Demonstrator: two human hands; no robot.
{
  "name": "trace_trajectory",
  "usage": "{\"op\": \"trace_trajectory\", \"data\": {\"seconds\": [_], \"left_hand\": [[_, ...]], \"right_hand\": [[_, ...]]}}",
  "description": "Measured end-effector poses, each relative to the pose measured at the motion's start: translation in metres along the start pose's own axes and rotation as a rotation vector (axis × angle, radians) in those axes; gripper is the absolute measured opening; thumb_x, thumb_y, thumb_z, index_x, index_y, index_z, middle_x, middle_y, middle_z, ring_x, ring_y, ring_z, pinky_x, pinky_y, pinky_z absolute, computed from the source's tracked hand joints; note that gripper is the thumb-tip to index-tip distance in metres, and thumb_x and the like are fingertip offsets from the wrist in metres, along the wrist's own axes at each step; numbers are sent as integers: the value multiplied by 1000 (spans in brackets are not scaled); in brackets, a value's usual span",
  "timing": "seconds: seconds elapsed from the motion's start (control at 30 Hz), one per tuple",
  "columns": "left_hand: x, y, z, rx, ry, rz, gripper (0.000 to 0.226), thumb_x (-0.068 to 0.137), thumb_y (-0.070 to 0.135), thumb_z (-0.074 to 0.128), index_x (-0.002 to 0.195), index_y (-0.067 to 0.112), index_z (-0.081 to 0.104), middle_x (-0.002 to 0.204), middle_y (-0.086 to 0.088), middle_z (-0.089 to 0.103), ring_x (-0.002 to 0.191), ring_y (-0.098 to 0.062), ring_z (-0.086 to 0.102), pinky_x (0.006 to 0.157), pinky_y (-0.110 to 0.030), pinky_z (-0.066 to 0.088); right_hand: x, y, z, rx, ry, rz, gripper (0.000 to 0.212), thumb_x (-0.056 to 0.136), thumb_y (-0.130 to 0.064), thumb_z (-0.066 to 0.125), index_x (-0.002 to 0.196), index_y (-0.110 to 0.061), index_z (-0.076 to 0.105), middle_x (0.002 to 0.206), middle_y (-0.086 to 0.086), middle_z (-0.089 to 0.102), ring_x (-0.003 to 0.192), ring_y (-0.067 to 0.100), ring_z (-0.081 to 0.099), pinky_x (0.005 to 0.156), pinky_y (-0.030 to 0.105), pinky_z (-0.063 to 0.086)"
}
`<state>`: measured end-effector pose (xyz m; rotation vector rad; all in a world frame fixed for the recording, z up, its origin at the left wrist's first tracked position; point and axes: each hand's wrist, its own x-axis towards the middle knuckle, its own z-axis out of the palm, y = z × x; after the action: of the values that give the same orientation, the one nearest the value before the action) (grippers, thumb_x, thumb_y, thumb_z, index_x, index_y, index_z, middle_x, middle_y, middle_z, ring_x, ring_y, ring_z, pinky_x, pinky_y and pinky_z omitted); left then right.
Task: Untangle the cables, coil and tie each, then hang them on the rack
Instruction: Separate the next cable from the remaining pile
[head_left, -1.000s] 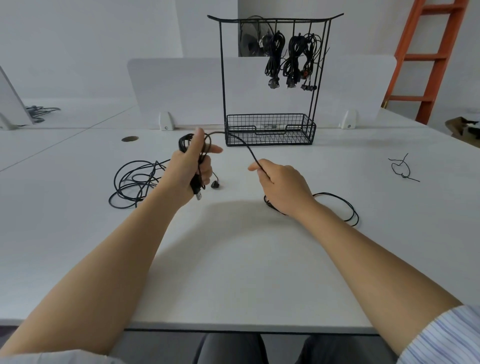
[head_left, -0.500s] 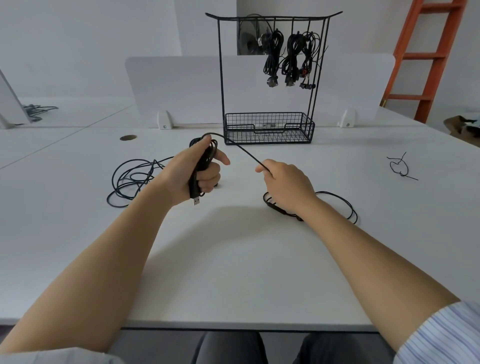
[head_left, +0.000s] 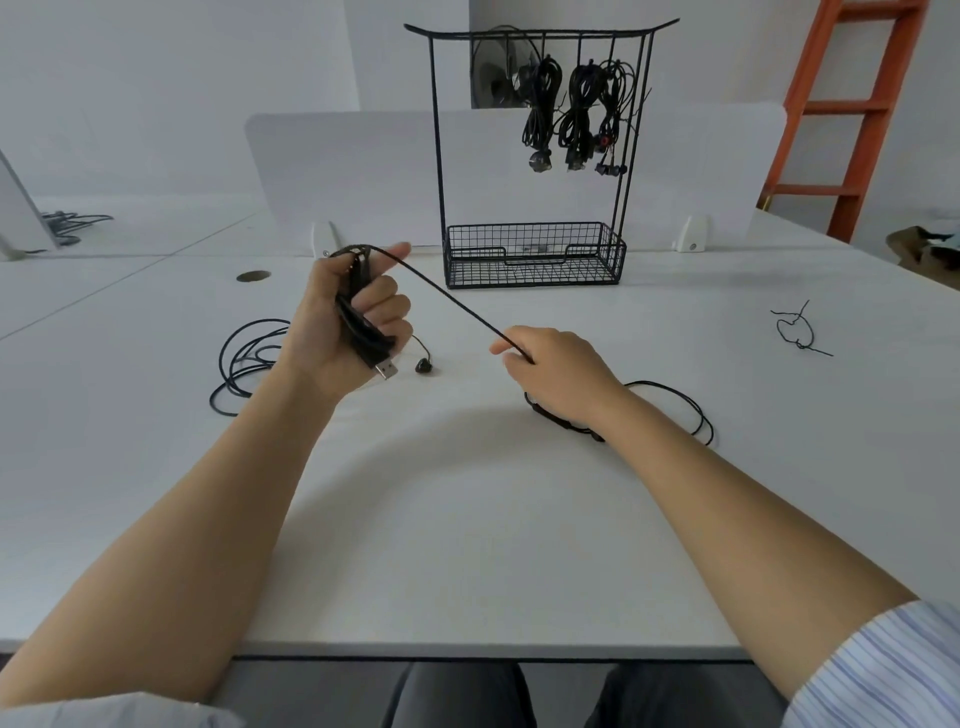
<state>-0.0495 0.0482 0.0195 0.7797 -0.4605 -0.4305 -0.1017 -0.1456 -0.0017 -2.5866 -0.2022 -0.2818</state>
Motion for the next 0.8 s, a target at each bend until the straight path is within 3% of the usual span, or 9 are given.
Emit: {"op": "trace_trajectory", "data": {"seconds": [0.1, 0.2, 0.37, 0.47, 0.53, 0.6, 0.67, 0.73, 0.8], "left_hand": [[0, 2, 2, -132, 115, 42, 25, 66, 21, 58, 86, 9, 68, 47, 7, 25, 43, -7, 28, 44, -14, 35], [2, -1, 7, -77, 307, 90, 16, 86, 15, 44, 80, 11, 59, 48, 6, 33, 42, -7, 36, 47, -15, 39], [6, -5, 3, 104, 529, 52, 24, 90, 14, 55, 69, 15, 44, 59, 1, 47, 47, -8, 47, 48, -17, 40], [6, -4, 3, 46, 573, 77, 18, 93, 18, 54, 79, 13, 43, 80, -4, 54, 68, -13, 58, 62, -22, 47], [5, -3, 4, -33, 574, 114, 26, 94, 26, 53, 75, 14, 39, 75, -4, 58, 69, -17, 65, 73, -30, 51], [4, -1, 6, -146, 561, 138, 38, 94, 32, 52, 64, 14, 37, 55, -1, 52, 49, -14, 60, 65, -29, 55], [2, 1, 6, -167, 554, 123, 44, 93, 35, 52, 58, 16, 34, 44, 4, 42, 36, -10, 44, 46, -17, 45], [1, 2, 5, -144, 530, 90, 49, 93, 38, 50, 52, 17, 36, 43, 6, 38, 34, -8, 36, 40, -12, 36], [1, 4, 4, -129, 493, 76, 55, 94, 40, 48, 44, 18, 38, 43, 7, 36, 33, -7, 31, 38, -12, 31]], "right_hand": [[-3, -4, 2, -45, -101, -42, 27, 93, -19, 41, 111, -24, 61, 83, -11, 51, 82, 14, 48, 72, 25, 36], [-5, -6, 2, -128, -173, -76, 27, 93, -20, 42, 112, -27, 61, 85, -11, 49, 85, 12, 44, 72, 24, 32], [-5, -7, 0, -198, -156, -71, 24, 91, -26, 45, 108, -29, 61, 88, -11, 54, 85, 11, 45, 73, 24, 32], [-4, -4, -4, -199, -111, -51, 21, 90, -28, 47, 103, -28, 63, 81, -13, 53, 83, 12, 47, 71, 25, 32], [-3, -1, -8, -162, -85, -39, 17, 88, -30, 51, 95, -27, 65, 74, -14, 54, 80, 13, 50, 69, 25, 34], [-1, 2, -14, -30, -32, -37, 14, 86, -35, 57, 81, -25, 66, 73, -11, 59, 74, 10, 55, 67, 25, 39], [-1, 5, -20, 245, 49, -44, 19, 85, -28, 62, 68, -20, 63, 64, -7, 60, 55, -2, 52, 58, 16, 39], [1, 9, -25, 538, 134, -33, 15, 84, -10, 64, 71, -17, 64, 57, -12, 61, 48, -7, 52, 54, 5, 37], [4, 13, -28, 745, 229, 16, 21, 82, 4, 60, 78, -16, 64, 57, -16, 66, 52, -7, 55, 54, 6, 38]]}}
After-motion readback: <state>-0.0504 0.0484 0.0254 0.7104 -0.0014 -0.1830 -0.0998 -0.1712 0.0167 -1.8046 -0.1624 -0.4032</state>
